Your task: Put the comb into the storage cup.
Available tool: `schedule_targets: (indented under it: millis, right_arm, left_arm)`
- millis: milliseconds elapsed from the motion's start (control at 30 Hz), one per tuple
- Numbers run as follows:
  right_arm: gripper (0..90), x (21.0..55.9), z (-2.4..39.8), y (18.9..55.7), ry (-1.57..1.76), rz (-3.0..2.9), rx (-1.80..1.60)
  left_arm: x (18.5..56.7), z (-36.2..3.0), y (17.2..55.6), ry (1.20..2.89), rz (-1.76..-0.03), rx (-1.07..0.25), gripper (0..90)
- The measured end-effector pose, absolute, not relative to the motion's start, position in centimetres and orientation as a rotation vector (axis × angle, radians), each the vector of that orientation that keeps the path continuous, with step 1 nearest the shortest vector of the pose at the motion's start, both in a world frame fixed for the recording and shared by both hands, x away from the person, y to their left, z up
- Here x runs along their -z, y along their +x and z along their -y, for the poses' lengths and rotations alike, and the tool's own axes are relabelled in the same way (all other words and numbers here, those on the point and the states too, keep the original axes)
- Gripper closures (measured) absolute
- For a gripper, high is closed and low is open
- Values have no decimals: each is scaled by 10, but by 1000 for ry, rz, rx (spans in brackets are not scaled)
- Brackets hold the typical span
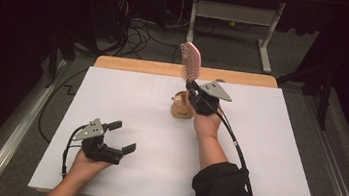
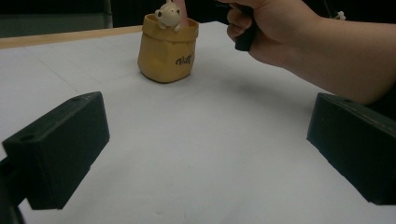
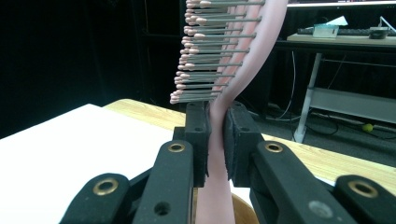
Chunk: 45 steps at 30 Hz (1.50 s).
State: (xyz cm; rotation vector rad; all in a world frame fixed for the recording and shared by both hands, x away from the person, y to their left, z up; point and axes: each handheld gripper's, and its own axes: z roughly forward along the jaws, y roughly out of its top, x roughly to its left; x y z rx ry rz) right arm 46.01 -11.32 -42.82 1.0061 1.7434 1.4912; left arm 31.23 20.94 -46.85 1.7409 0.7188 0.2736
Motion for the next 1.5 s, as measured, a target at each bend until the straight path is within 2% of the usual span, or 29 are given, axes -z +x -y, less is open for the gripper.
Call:
schedule_targets:
  millis: [1500]
  right_arm:
    - [816, 459, 114, 456, 1117, -1739, -1512]
  left_arm:
    - [468, -209, 312, 1743, -712, -271, 0]
